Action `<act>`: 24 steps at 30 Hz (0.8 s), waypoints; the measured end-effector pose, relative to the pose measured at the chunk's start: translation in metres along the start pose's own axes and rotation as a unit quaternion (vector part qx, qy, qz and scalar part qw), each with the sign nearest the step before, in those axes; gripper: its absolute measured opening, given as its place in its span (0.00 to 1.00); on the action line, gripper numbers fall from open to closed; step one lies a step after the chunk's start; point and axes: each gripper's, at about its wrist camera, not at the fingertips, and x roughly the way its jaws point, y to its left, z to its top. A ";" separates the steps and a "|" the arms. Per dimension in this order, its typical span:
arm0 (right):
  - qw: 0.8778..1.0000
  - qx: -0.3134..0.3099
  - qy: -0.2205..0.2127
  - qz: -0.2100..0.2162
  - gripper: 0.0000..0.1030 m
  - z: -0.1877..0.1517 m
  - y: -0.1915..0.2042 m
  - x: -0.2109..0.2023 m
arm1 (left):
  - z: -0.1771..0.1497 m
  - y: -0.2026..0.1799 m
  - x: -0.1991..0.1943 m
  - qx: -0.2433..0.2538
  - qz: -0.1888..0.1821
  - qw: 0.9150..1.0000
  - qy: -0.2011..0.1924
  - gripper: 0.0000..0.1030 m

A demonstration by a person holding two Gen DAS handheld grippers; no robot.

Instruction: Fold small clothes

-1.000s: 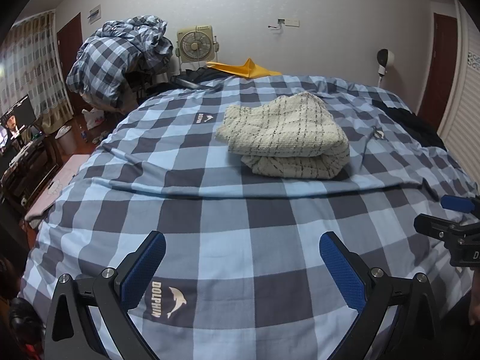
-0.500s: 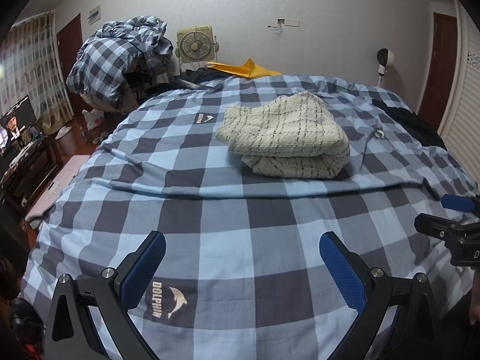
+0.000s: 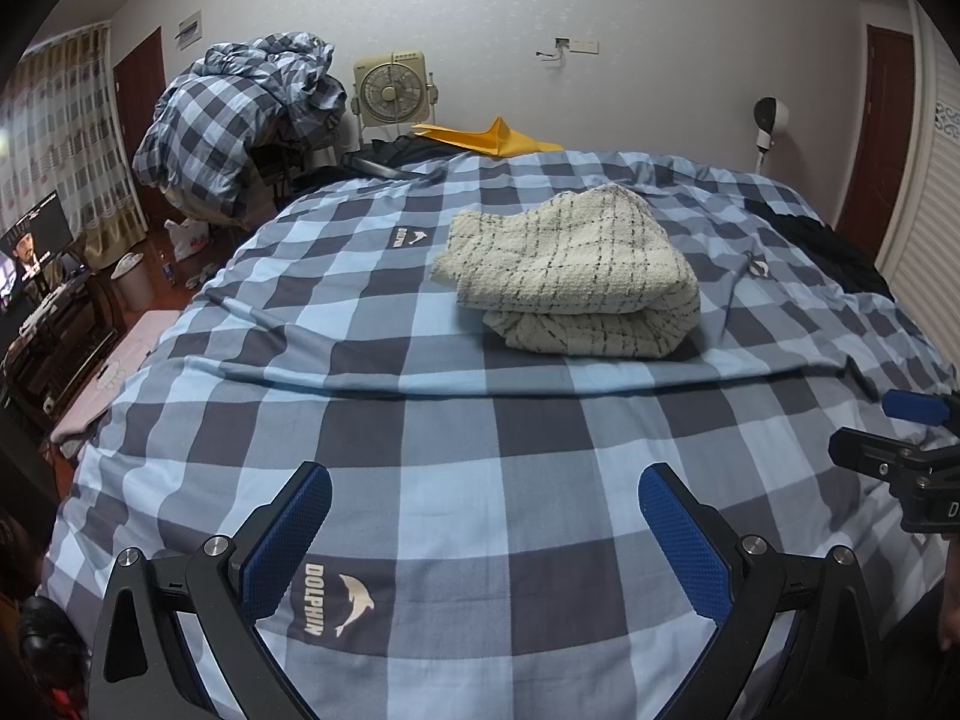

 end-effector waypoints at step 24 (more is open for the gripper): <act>1.000 -0.001 0.000 -0.001 0.94 -0.002 0.001 0.000 | 0.002 -0.005 -0.006 0.022 0.016 0.999 -0.021 1.00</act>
